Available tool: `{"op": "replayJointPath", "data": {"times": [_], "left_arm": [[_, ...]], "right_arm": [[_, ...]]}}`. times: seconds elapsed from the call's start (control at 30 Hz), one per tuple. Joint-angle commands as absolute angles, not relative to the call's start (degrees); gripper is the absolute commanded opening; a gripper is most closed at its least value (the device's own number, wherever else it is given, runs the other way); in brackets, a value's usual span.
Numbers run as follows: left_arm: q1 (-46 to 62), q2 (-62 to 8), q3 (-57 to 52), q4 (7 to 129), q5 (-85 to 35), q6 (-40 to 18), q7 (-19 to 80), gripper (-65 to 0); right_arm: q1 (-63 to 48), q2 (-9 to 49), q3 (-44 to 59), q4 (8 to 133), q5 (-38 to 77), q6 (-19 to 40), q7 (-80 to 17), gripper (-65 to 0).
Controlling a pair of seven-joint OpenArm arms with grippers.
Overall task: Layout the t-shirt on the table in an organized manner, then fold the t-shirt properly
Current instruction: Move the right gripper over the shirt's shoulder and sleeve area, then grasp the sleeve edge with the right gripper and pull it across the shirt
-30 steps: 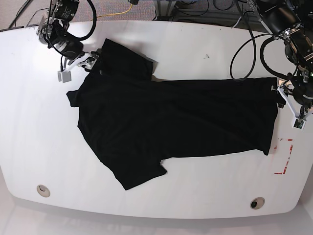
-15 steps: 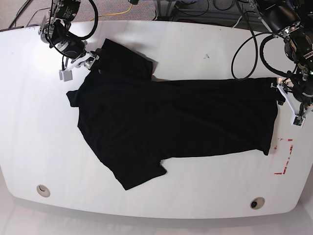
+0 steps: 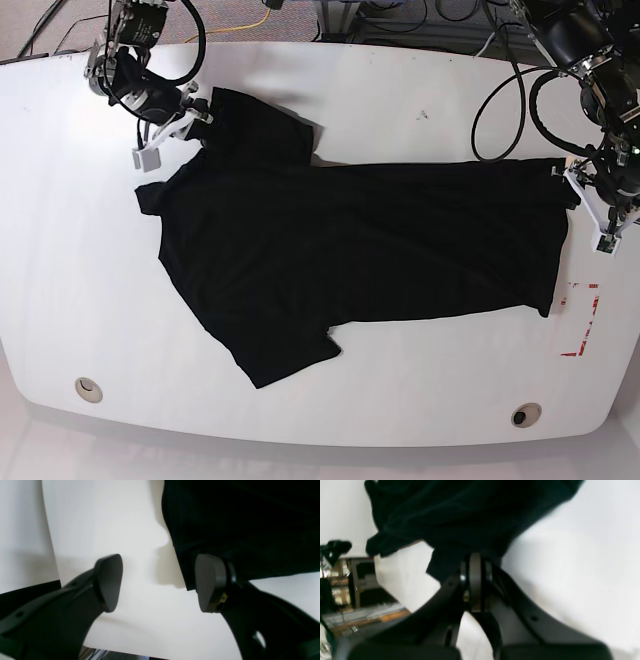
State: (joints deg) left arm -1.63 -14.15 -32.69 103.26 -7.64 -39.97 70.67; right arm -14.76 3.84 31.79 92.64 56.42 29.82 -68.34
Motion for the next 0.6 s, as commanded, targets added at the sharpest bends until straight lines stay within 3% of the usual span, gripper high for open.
{"op": "replayJointPath", "data": {"times": [0.0, 0.3, 0.57], "left_arm": [[-2.51, -15.08, -32.84, 104.13, -7.87, -40.0, 69.85, -22.2], [-2.51, -15.08, -32.75, 104.04, -7.87, -40.0, 69.85, -22.2], [-2.59, -15.08, -32.75, 103.69, -7.78, -40.0, 69.85, -22.2]], "right_arm": [[-13.49, 5.41, 31.43, 96.22, 59.12, 30.02, -67.3, -65.0], [-7.6, 5.32, 27.12, 100.44, 59.12, 30.02, -68.09, -65.0], [0.92, 5.14, 22.37, 95.6, 59.12, 30.02, -68.09, -65.0]]}}
